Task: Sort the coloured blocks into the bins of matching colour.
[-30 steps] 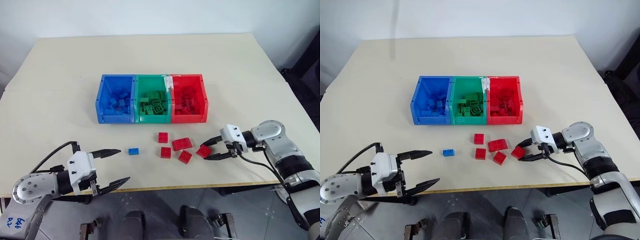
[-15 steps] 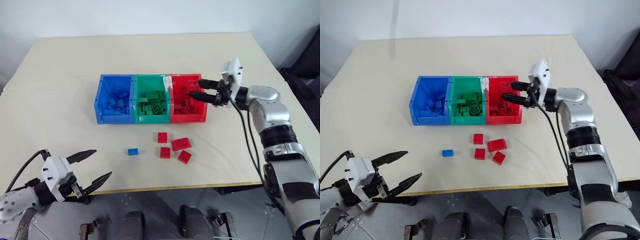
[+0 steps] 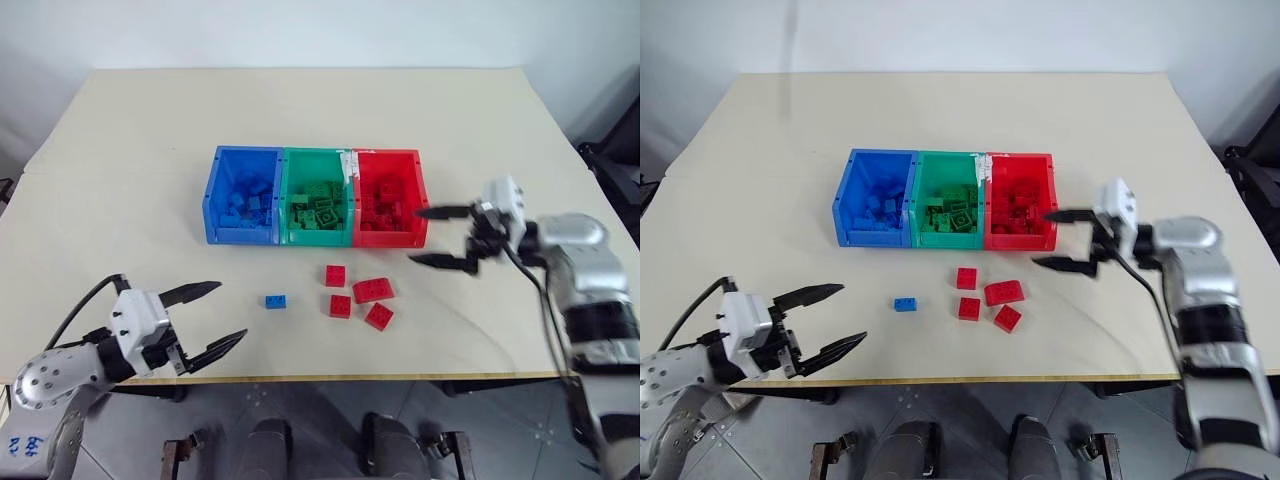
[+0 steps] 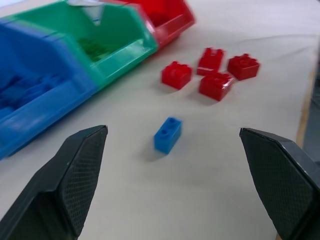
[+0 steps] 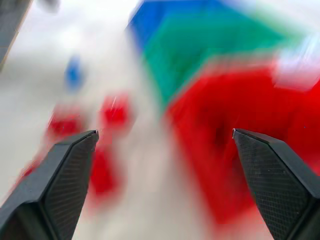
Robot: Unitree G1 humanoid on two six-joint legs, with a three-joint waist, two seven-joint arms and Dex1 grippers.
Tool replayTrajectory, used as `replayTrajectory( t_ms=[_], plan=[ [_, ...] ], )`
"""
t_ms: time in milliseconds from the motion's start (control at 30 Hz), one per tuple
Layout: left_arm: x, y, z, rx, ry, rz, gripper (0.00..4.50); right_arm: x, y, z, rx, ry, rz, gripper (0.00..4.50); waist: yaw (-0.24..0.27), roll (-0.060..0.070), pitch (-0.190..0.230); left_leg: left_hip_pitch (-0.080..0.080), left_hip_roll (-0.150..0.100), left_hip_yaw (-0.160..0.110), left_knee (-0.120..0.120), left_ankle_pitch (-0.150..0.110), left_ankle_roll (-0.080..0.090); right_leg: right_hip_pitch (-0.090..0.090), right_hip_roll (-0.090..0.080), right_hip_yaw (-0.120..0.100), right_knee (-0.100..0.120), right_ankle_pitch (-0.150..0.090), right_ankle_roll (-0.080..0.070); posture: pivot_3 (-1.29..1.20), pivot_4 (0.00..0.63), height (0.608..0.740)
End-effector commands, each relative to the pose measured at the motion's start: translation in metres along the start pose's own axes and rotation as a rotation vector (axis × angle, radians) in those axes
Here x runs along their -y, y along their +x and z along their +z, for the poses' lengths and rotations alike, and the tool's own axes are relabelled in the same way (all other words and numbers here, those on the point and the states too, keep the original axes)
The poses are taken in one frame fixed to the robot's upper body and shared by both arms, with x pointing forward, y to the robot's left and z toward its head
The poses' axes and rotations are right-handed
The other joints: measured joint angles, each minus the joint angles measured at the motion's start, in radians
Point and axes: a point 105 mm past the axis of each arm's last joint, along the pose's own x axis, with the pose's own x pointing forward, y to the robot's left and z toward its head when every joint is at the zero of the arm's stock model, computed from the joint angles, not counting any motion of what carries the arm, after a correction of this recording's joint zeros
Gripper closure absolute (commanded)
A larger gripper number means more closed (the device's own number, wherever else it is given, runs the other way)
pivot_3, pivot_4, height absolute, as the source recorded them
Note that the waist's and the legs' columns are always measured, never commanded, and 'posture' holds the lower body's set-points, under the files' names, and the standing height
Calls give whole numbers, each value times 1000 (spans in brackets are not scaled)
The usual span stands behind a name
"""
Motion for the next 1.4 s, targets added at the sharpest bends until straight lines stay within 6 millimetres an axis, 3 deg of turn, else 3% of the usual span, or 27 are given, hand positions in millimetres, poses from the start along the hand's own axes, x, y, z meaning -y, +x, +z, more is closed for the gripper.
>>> replayTrajectory(
  t_ms=[33,100,167,400,667,867,1033,1200,1333,1400],
  plan=[
    [5,18,3,27,21,-76,0,-5,-30,-6,-62,-52,-40,32,-8,1,0,1,1,2,0,0,0,0,0,0,0,0,0,0,150,740],
    [11,33,1,32,9,-136,0,-11,-47,-23,-109,-18,-77,32,-17,1,-1,2,1,3,0,0,-1,0,0,0,1,0,0,0,150,740],
    [15,39,0,31,14,-176,0,-19,-49,-31,-146,-10,-53,32,-20,2,-1,4,1,4,0,0,-1,1,0,0,1,0,0,0,150,740],
    [7,32,-1,26,57,-144,0,-37,6,-11,-67,42,49,32,-36,2,-1,9,3,8,-2,0,-1,2,0,2,3,0,0,0,150,740],
    [7,5,-7,-26,20,-89,0,-15,62,-11,-117,-43,9,32,-24,2,-1,9,2,8,-1,-1,-1,2,0,3,2,0,0,0,150,740],
    [10,-6,-6,-40,4,-50,0,-19,95,-18,-134,-86,131,32,-22,1,-1,9,2,7,-2,-1,-1,2,0,2,2,0,0,0,150,740],
    [14,-8,-3,-33,-1,-34,0,-29,113,-12,-94,-81,217,1260,-27,1,-1,9,3,7,-2,-1,-1,2,0,2,3,0,0,0,150,740],
    [16,-10,-2,-31,-12,-23,0,-23,105,-1,-49,-59,211,2938,-23,1,-1,9,3,8,-2,-1,-1,2,0,2,2,0,0,0,150,740],
    [11,-15,1,-14,-16,27,0,-3,87,33,98,-42,124,3007,-23,1,-1,9,3,8,-2,-1,-1,2,0,2,2,0,0,0,150,740],
    [9,-19,3,-7,-40,57,0,17,82,49,155,-5,11,3007,-24,1,-1,9,3,8,-2,-1,-1,2,0,2,2,0,0,0,150,740]
  ],
)
